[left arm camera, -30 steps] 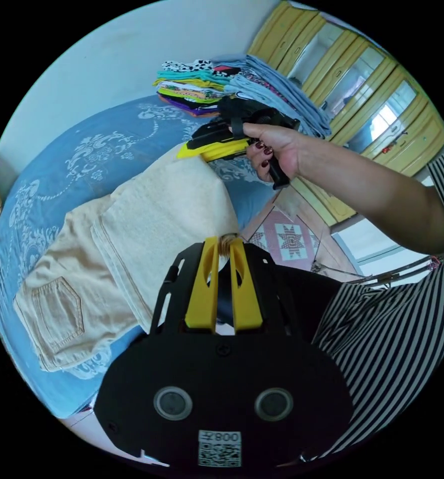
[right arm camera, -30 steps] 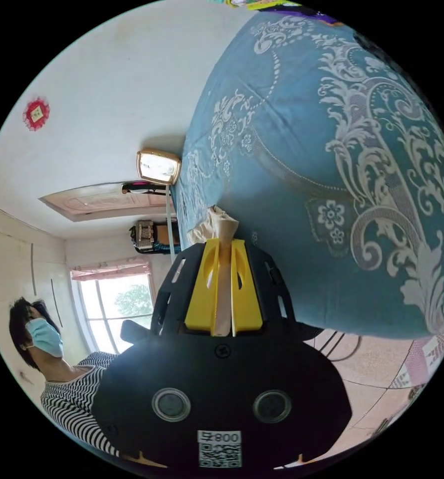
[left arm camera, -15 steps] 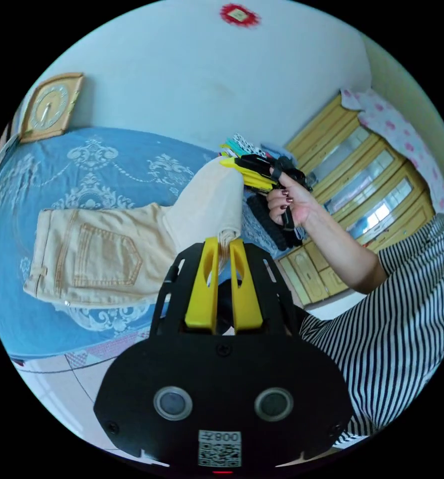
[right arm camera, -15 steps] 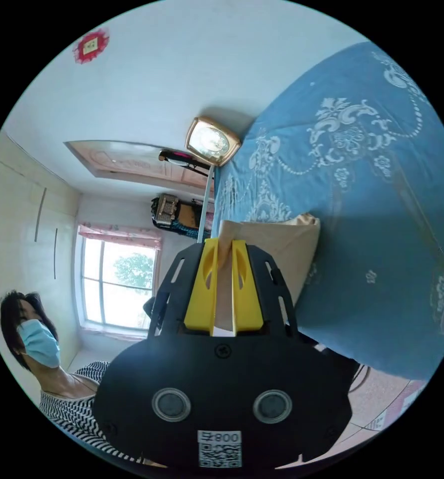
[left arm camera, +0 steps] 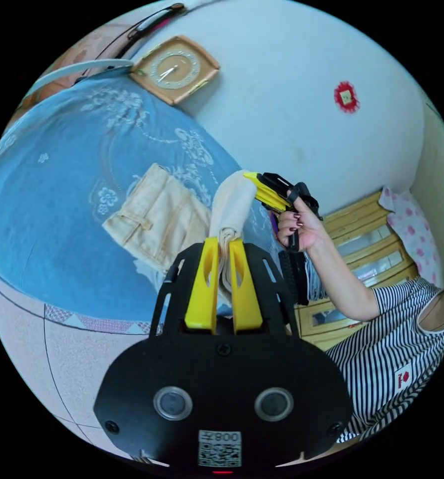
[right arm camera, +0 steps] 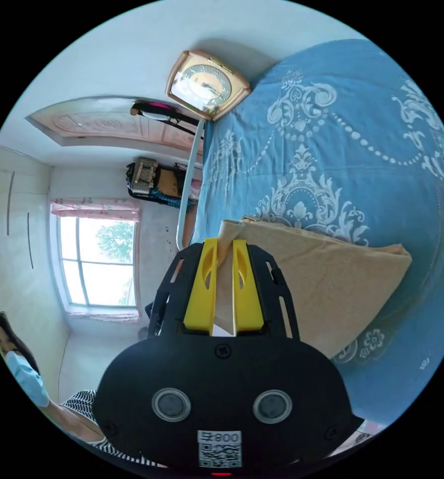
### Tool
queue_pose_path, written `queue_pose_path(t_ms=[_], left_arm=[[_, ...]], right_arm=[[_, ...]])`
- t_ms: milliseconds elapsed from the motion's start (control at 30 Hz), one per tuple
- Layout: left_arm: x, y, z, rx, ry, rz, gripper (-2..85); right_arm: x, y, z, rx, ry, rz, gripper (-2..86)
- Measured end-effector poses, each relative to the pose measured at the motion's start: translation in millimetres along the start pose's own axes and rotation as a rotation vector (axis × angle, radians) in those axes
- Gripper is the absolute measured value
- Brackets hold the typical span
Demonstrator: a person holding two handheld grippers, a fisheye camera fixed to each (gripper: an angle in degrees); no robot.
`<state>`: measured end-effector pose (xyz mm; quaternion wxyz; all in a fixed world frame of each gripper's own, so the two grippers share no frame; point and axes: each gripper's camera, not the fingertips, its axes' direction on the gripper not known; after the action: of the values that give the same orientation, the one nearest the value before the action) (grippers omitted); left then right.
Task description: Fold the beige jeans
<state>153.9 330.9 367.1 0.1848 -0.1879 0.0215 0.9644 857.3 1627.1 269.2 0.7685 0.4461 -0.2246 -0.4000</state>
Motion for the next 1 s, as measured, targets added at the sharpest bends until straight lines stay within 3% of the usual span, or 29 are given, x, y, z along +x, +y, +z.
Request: queue_pose_path(t_ms=[333,467,600,700,833,1000], left_arm=[[-122,-7,-48,0.01,-0.024,-0.206,3.0],[-148,5,-62,0.049,-0.003,-0.263,3.1],[-154,12,-76,0.091,-0.013,-0.265,2.8],[-148,20,-91,0.135,-0.085,-0.254,2.3],[-113,25,-104,0.172,-0.313,-0.164,0.8],[-91,9,-73,0.046,-0.468,0.001,0.4]], right_arm=[[-59,-102,117,-0.126,0.048,0.013,5.8],[-93,-114,122,-0.14,-0.019,-0.063,1.5],[-133,-112,126,-0.141,0.052,-0.157,0.5],[-164,-117,156,-0.2,0.141,-0.211,0.2],[-221,-116,223,-0.291,0.437,-0.377,0.1],[-274,-95,281,-0.317,0.694,-0.573,0.1]])
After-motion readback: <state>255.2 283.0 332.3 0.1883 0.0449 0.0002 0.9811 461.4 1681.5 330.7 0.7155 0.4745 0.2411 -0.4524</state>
